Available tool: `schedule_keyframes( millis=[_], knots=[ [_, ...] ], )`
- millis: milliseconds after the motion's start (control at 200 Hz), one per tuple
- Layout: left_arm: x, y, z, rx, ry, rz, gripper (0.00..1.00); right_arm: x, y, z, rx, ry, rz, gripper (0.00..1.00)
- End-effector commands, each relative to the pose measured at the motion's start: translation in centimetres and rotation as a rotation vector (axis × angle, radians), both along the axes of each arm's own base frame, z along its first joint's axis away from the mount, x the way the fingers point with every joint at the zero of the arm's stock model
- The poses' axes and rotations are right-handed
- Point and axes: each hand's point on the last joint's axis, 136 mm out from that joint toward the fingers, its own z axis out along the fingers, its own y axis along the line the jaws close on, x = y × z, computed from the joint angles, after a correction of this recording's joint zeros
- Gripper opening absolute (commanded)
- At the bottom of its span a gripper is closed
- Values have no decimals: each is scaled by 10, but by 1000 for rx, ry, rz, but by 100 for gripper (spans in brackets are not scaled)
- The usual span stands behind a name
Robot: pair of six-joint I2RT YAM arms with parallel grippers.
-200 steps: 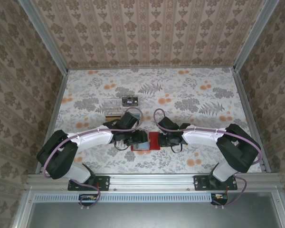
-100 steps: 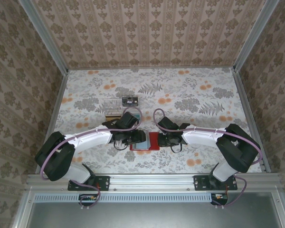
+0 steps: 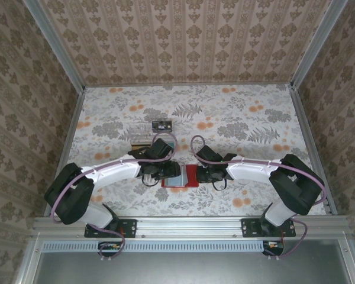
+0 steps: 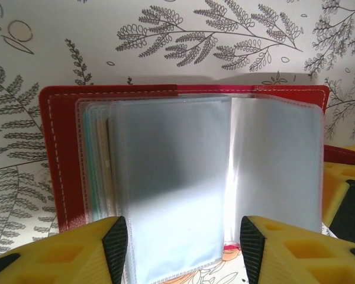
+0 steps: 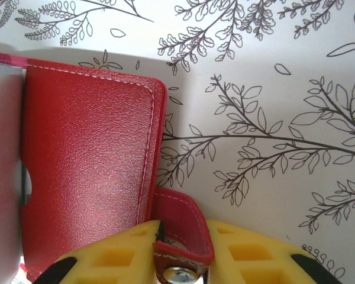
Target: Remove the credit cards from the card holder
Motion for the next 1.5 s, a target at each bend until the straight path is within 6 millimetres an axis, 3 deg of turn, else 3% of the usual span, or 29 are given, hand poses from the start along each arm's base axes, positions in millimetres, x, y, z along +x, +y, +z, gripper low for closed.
schedule_keyframes(
  millis=[0, 500, 660, 800, 1035, 1180, 1350, 1495],
  knots=[
    [-2, -8, -3, -10, 12, -31, 55, -2, 8, -7, 5, 14, 15, 26],
    [-7, -3, -17, 25, 51, -29, 54, -3, 9, -6, 6, 14, 19, 26],
    [-9, -13, -17, -25, 60, -51, 54, -3, 9, -7, 7, 14, 19, 26],
    [-7, -27, -6, -110, 39, -82, 54, -3, 9, -7, 7, 14, 19, 26],
    [-8, -33, -4, -136, 48, -101, 56, -3, 9, -7, 7, 14, 17, 26],
    [-7, -27, -2, -109, 30, -85, 56, -4, 9, -7, 5, 14, 18, 26],
    [-2, -2, 5, -39, -34, -15, 56, -4, 10, -7, 6, 13, 19, 26],
    [-2, 14, -1, -22, -20, 32, 56, -4, 11, -9, 7, 17, 21, 26]
  ],
)
